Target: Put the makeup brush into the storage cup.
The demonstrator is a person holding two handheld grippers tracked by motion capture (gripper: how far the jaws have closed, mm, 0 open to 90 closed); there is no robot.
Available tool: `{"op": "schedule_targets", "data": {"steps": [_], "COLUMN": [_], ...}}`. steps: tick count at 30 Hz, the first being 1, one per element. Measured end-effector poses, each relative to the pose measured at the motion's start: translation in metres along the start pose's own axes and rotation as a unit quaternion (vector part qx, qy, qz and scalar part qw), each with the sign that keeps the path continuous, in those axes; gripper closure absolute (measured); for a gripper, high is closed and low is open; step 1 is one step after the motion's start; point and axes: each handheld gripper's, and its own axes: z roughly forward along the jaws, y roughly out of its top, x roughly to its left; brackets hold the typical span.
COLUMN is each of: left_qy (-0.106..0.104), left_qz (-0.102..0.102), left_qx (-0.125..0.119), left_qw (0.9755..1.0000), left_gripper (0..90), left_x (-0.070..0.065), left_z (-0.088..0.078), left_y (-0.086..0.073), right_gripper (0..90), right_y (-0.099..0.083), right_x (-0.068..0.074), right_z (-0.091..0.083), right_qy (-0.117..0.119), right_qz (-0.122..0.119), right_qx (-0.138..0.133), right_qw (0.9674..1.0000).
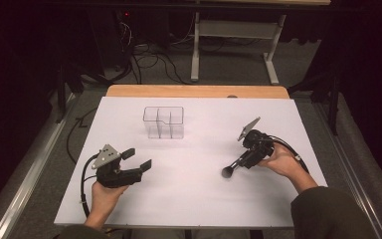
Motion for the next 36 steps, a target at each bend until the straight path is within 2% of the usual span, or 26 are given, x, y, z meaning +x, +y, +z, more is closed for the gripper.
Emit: {"op": "schedule_targets", "data": {"steps": [9,16,30,36], "left_qy": [0.0,0.0,0.0,0.0], "left_qz": [0.0,-0.001,-0.002,-0.003], "left_qx": [0.0,-0.002,-0.003,-0.004], "left_qw": [1.0,1.0,1.0,1.0], "left_gripper": [22.3,22.4,22.4,22.3], "left_x": [0.0001,0.0,0.0004,0.0003], "left_z": [-0.0002,-0.0003,-0.0003,-0.0004], "left_y": [0.0,0.0001,0.0001,0.0002], "right_gripper": [25.0,24.8,23.6,23.0], "right_y": [0.0007,0.0006,0.0019,0.003], "right_x": [-0.0004,-0.0002,-0.0007,-0.0003], "right_z": [0.0052,0.0066,0.0093,0.0098], "right_qy": [0.009,0.013,0.014,0.013], "right_qz": [-0.014,-0.004,-0.016,-0.011], "right_qx": [0.009,0.015,0.012,0.015], "right_qw": [0.9998,0.9998,0.9997,0.9997]}}
